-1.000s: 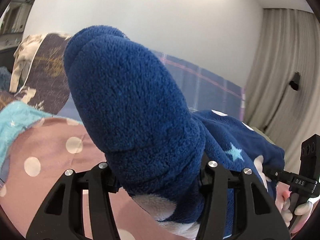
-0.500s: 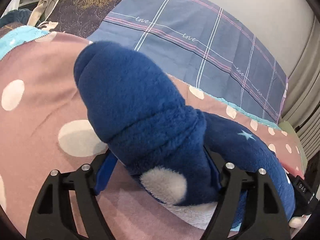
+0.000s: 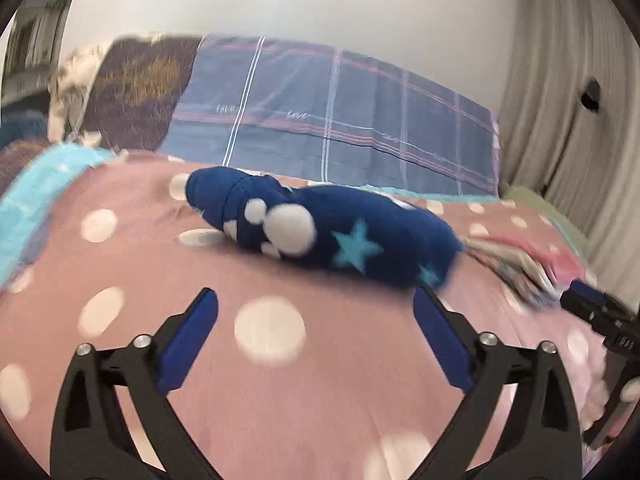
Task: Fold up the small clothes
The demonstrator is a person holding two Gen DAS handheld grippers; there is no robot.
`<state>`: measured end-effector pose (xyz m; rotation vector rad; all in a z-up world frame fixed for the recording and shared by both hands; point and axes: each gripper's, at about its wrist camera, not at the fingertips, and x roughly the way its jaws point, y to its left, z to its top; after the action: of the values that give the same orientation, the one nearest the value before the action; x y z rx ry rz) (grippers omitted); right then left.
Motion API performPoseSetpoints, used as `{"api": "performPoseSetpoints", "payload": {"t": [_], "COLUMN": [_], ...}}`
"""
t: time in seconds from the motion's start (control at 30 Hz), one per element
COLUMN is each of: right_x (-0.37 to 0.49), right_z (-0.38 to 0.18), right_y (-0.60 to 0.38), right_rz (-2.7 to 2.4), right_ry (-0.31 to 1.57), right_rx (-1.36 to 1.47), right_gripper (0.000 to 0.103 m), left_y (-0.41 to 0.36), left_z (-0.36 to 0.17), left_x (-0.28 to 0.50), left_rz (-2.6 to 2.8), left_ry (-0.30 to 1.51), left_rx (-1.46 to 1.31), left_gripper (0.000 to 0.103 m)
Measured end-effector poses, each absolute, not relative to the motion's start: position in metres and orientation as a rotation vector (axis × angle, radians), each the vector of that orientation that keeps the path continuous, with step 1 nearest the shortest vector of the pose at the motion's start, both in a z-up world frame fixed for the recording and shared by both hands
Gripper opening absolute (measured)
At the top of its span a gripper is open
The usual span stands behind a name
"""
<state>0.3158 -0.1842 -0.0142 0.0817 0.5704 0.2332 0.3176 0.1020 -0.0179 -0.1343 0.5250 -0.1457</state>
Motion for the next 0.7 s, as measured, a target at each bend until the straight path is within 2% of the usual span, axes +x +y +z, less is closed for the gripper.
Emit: {"api": "performPoseSetpoints", "payload": {"t": [0.13,0.33,0.7], "right_x": [0.225,0.114,0.046], "right_z": [-0.007,-0.005,0.013], "right_y": [-0.197,-0.197,-0.208], "right_rz": [0.221,0.108,0.104], "right_ry": [0.528,0.433,0.398], "right_rx": [0.143,0.014,0.091], "right_gripper": [0.101,0.101,0.101], "left_y": [0.063,0.025,-0.007], "left_z": [-0.006,0.002,0.025], "left_x": [0.228,0.138,0.04], "left_rz": [-0.11,-0.102,-0.055], "left_ry": [0.472,0.446,0.364], "left_rx": [-0.033,-0.041,0.089], "left_gripper": [0.102,0.102,0.102]}}
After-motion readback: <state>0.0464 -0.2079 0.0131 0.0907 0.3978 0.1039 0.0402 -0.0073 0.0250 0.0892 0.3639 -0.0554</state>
